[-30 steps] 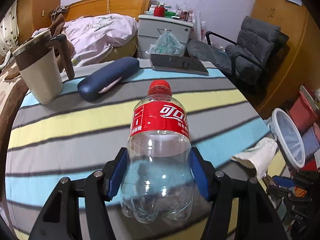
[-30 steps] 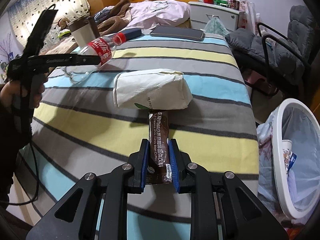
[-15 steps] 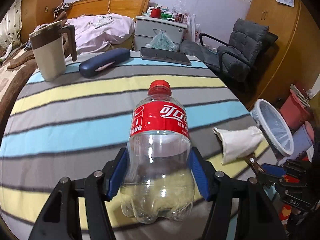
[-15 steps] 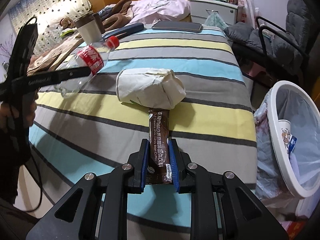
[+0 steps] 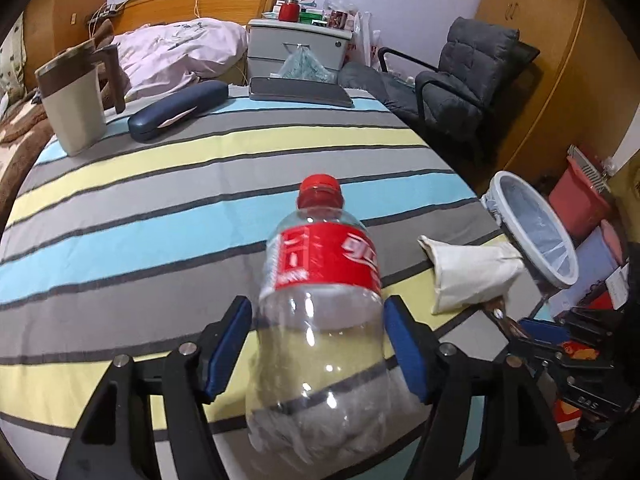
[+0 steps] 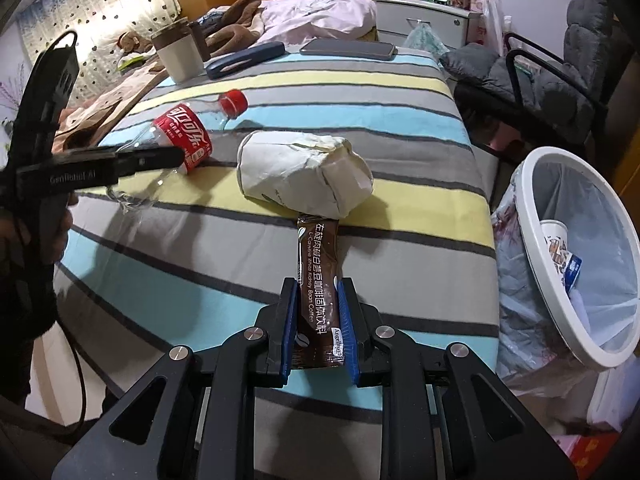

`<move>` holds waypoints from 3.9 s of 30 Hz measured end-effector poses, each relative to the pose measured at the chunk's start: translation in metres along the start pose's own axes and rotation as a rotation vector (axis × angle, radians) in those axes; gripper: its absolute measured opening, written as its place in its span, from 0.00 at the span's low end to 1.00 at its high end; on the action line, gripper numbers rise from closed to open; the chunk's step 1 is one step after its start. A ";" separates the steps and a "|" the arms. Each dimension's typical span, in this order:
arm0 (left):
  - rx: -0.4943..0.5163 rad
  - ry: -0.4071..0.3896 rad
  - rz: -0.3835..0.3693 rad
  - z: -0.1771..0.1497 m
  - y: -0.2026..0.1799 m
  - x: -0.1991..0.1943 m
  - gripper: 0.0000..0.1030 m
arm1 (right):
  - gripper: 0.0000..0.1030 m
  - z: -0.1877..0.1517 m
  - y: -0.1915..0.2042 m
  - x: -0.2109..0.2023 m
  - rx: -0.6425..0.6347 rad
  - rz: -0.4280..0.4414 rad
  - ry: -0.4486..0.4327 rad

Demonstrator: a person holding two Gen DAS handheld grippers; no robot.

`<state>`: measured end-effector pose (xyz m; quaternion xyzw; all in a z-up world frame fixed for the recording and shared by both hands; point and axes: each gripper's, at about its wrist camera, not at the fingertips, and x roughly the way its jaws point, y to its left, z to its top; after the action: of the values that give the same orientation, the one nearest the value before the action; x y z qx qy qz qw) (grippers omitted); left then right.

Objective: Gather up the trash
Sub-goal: 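Carry the bottle and snack bar over the white bin with both tools, then open both tools to drop the bottle and snack bar into the bin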

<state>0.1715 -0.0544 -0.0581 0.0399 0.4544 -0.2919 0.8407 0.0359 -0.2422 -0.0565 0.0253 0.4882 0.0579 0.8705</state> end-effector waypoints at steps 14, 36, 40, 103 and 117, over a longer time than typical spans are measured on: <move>-0.016 0.003 0.003 -0.002 -0.004 0.006 0.62 | 0.22 -0.016 -0.012 -0.020 0.028 0.116 0.003; -0.038 -0.029 0.001 -0.020 -0.015 -0.018 0.62 | 0.22 -0.012 -0.014 -0.040 0.060 0.161 -0.149; -0.030 -0.061 -0.001 -0.018 -0.021 -0.028 0.62 | 0.22 -0.010 -0.013 -0.044 0.056 0.134 -0.171; 0.329 0.000 -0.262 0.054 -0.319 0.068 0.63 | 0.23 -0.042 -0.206 -0.071 0.383 -0.290 -0.192; 0.292 -0.027 -0.267 0.055 -0.306 0.058 0.67 | 0.43 -0.043 -0.207 -0.071 0.383 -0.306 -0.186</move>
<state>0.0756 -0.3517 -0.0110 0.0969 0.3972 -0.4640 0.7858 -0.0217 -0.4572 -0.0392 0.1208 0.4061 -0.1708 0.8896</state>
